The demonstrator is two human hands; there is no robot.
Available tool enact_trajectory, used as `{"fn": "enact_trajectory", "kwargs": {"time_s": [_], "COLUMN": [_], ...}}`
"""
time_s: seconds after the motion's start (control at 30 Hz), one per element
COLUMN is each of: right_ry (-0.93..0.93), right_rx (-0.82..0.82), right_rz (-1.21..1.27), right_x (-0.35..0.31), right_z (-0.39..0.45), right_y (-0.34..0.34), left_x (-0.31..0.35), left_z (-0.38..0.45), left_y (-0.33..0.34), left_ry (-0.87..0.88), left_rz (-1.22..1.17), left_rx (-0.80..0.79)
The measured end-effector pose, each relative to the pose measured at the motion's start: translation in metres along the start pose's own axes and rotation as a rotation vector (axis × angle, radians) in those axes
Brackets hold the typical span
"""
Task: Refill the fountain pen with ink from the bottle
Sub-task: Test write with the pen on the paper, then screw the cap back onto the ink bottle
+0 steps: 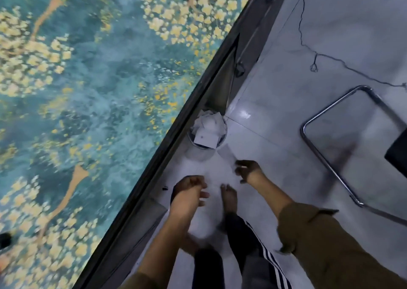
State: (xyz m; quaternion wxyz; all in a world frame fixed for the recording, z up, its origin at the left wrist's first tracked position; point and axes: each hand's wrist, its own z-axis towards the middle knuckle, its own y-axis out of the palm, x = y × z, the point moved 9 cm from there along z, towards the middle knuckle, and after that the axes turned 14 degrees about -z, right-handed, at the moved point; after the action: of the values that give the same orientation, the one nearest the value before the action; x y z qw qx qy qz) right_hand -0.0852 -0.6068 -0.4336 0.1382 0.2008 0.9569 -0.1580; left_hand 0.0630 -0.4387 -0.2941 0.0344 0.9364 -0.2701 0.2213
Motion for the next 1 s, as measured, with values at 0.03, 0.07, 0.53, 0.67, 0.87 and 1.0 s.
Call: {"fn": "enact_trajectory", "kwargs": {"time_s": [0.03, 0.07, 0.53, 0.67, 0.87, 1.0], "right_ry": [-0.004, -0.017, -0.078, -0.083, -0.238, -0.377], "right_rx": [-0.025, -0.038, -0.077, -0.085, -0.073, -0.091], "right_rz": [0.014, 0.030, -0.083, 0.019, -0.024, -0.040], "right_x": [-0.010, -0.020, -0.054, -0.042, -0.076, -0.112], "right_z": [0.020, 0.045, 0.061, -0.007, -0.112, -0.178], "right_y": [0.008, 0.017, 0.043, 0.032, 0.026, 0.039], "left_x": [-0.001, -0.004, -0.039, -0.019, 0.022, 0.040], "left_z": [0.017, 0.038, 0.038, -0.016, -0.106, -0.145], "left_y": [0.001, 0.001, -0.038, -0.026, -0.028, -0.064], "left_ry": [-0.010, 0.003, -0.130, 0.019, 0.278, 0.388], "left_rz": [0.017, 0.050, 0.142, 0.175, 0.150, 0.096], "left_rx": [0.012, 0.039, 0.123, 0.094, 0.032, 0.056]}}
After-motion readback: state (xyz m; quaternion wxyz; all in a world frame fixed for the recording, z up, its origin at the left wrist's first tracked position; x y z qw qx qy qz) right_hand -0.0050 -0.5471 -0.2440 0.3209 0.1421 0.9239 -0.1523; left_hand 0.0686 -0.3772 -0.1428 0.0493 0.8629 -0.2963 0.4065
